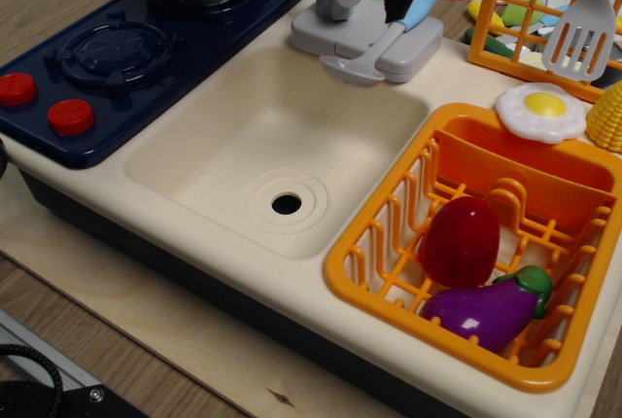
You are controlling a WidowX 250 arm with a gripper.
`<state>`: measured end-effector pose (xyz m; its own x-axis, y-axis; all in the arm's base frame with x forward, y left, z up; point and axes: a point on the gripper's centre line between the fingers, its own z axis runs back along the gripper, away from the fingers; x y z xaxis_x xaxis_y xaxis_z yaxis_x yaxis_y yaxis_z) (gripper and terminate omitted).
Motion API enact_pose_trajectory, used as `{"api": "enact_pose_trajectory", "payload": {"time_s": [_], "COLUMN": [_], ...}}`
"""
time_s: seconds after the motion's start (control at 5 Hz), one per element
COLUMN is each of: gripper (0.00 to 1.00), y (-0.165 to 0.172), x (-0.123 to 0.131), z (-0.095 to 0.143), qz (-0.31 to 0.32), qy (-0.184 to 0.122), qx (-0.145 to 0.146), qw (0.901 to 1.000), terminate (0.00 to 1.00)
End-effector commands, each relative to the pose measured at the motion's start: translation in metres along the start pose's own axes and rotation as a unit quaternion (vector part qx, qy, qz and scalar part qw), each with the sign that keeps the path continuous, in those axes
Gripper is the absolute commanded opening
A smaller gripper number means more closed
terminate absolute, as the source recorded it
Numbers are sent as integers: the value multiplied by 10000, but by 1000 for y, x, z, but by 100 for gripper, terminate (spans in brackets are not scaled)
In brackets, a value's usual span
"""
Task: Put spoon into pan
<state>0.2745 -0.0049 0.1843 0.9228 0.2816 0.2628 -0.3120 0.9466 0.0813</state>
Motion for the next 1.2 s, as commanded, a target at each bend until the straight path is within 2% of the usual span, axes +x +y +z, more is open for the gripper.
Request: {"api": "enact_pose_trajectory", "payload": {"time_s": [0.0, 0.6, 1.0], "gripper": [100, 100, 100], "y": [0, 1, -2], "x": [0, 10, 11], "z": [0, -27, -45], "qz": [0, -218, -110], "qy": [0, -314, -344], "qx": [0, -266, -566], "qw": [10000, 9989, 9977], "terminate": [0, 0, 0]}}
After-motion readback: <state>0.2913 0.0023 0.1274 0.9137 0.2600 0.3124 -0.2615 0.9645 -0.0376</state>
